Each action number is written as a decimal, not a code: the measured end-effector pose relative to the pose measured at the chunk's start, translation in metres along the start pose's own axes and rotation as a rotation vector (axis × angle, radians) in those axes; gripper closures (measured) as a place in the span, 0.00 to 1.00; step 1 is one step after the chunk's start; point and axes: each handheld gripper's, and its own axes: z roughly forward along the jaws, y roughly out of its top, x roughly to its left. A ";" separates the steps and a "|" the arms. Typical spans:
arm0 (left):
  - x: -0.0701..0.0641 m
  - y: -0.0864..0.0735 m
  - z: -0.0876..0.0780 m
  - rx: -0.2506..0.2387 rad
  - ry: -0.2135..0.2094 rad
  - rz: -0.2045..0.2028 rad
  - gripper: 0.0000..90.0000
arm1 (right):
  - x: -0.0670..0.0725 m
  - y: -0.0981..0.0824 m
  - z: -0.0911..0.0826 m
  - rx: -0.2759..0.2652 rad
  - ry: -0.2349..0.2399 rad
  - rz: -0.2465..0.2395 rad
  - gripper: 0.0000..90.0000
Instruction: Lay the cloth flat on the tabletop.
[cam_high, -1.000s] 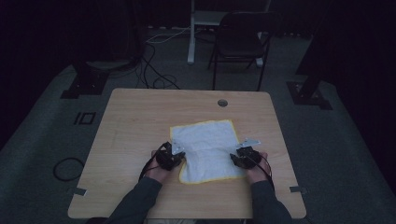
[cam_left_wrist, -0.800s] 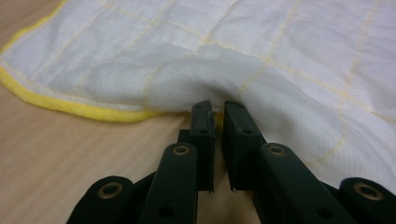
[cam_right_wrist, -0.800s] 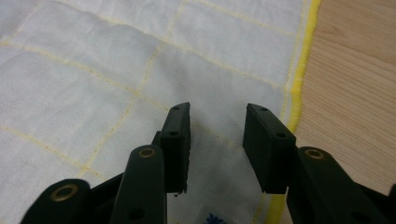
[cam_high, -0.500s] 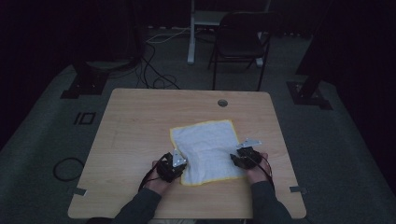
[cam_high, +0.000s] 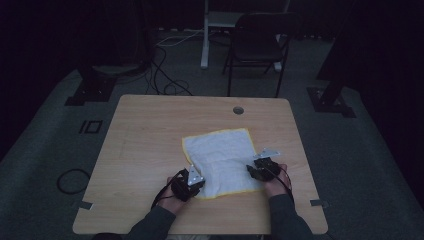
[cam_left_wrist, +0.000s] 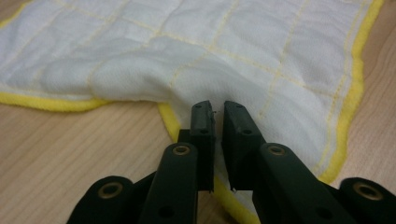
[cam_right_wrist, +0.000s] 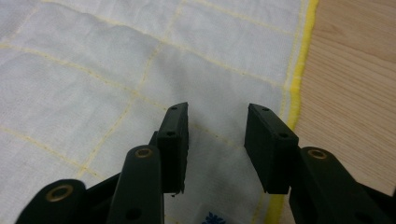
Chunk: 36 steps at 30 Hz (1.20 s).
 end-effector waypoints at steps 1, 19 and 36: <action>0.001 -0.001 -0.001 -0.001 0.003 -0.001 0.94 | 0.000 0.000 0.000 0.000 -0.001 -0.001 0.66; 0.022 -0.025 -0.021 0.004 0.024 -0.076 0.96 | 0.015 -0.005 -0.005 -0.007 0.009 -0.010 0.64; 0.030 -0.039 -0.036 0.017 0.080 -0.140 0.97 | 0.045 -0.013 -0.011 -0.028 0.050 -0.011 0.62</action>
